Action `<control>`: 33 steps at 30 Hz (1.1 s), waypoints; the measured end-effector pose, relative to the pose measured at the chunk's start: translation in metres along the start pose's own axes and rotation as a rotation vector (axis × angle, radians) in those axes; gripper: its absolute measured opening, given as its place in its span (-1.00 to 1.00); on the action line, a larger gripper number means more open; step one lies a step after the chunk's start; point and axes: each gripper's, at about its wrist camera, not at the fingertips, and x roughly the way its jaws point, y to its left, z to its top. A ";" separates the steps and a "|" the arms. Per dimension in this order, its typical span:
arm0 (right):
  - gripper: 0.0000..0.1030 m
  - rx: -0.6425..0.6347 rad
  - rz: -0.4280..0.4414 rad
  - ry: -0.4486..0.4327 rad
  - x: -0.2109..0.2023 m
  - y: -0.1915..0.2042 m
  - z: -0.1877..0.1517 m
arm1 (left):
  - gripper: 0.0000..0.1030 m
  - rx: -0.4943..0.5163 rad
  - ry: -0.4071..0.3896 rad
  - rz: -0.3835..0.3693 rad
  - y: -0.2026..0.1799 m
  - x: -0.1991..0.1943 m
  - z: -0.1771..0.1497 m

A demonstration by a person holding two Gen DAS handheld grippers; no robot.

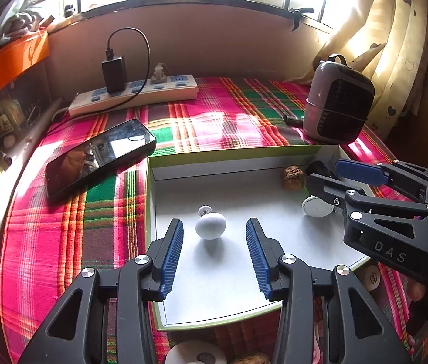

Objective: Organize objects
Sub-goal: 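Withdraw both open grippers from the tray toward the remaining objects, then move left gripper to white panda-face disc while right gripper approaches white round jar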

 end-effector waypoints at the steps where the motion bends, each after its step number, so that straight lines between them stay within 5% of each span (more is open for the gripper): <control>1: -0.10 0.001 0.000 -0.002 -0.002 0.000 -0.001 | -0.19 0.002 -0.004 0.005 -0.001 -0.002 -0.001; 33: -0.08 0.070 -0.042 -0.106 -0.074 -0.014 -0.063 | -0.19 -0.076 -0.089 -0.010 0.019 -0.068 -0.059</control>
